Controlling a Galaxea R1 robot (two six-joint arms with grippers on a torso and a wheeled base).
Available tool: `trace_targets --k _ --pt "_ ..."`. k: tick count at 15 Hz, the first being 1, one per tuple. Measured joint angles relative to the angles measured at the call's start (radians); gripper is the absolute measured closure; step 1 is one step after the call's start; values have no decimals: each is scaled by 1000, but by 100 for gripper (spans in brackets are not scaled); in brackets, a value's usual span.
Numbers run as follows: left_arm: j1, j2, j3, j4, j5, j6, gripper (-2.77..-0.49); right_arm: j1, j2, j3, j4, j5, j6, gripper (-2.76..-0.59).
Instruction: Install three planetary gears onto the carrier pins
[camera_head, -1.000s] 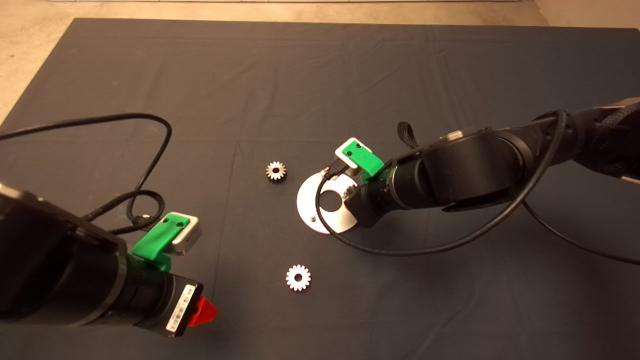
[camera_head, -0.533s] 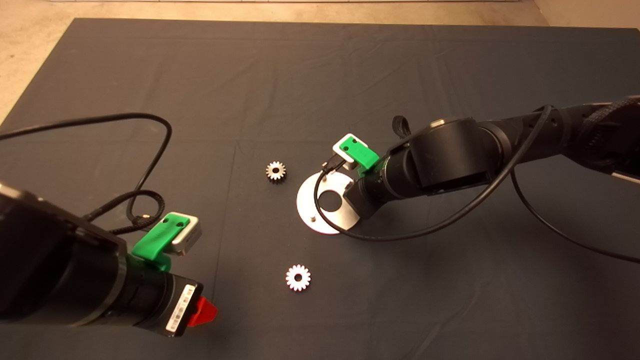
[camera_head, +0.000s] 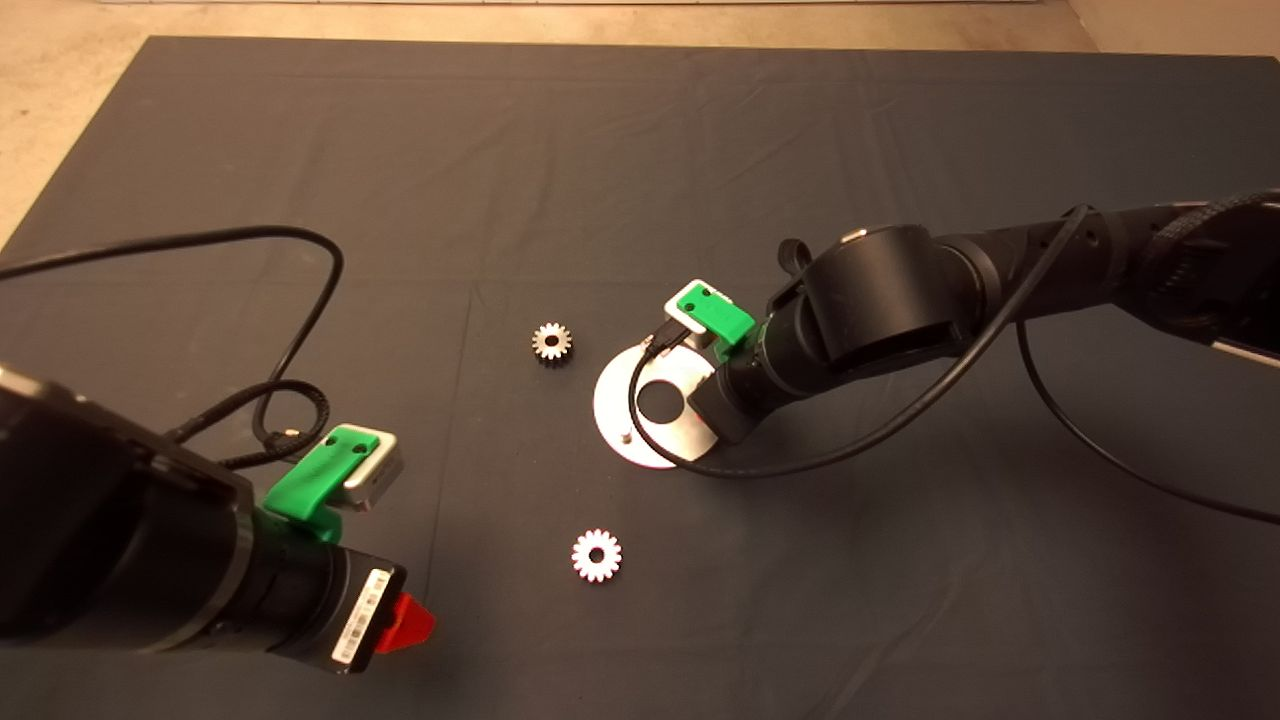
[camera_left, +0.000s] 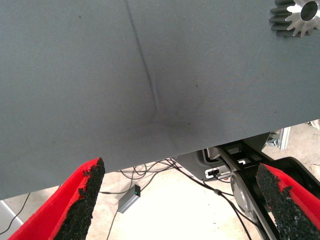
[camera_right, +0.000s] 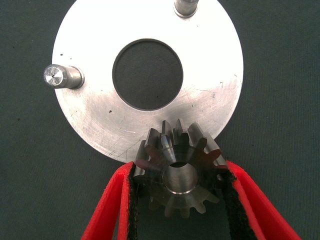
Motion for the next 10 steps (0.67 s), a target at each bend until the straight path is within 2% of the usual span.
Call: trace_targets --k 5,10 --pt "0 0 0 0 0 0 -217 0 1 -19 17 0 -14 -94" --pt "0 0 0 0 0 0 -217 0 3 -27 20 0 -18 -94"
